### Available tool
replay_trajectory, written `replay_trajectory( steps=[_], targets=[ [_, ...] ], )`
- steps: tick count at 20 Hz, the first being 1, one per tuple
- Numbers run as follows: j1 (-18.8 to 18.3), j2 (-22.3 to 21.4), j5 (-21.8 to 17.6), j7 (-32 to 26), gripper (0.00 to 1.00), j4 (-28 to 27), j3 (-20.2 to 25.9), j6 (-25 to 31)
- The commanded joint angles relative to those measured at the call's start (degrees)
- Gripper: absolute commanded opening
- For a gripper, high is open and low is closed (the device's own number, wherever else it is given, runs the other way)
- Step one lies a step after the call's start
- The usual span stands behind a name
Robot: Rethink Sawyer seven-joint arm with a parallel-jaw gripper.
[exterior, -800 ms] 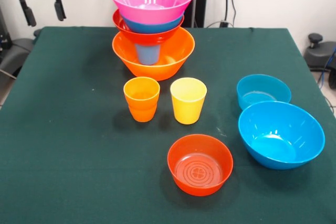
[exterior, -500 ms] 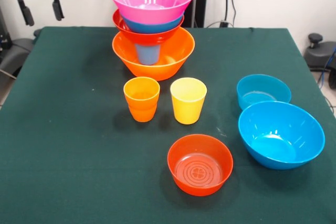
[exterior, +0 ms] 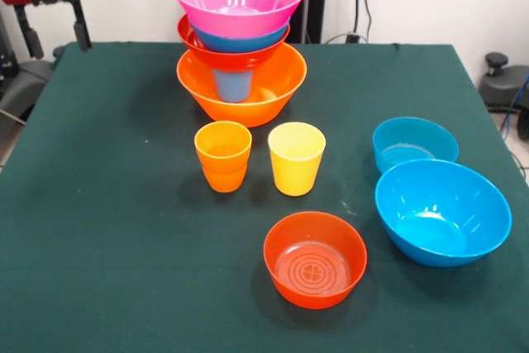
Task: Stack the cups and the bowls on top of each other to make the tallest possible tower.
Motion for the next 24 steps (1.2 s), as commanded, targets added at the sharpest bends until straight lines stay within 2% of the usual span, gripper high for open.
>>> replay_trajectory(
  steps=[1,4,7,14,24],
  targets=[
    [6.9,8.5,-2.5,2.6,1.0,-12.5,-2.8,7.9],
    [9.2,12.8,-2.1,2.5,1.0,-18.0,-3.0,8.6],
    [10.7,15.7,-1.1,3.8,1.0,-20.8,-3.2,7.4],
    [13.0,15.3,1.8,3.9,1.0,-21.6,-3.2,10.2],
    [16.7,15.1,3.3,7.1,1.0,-20.2,-6.7,14.1]
  ],
)
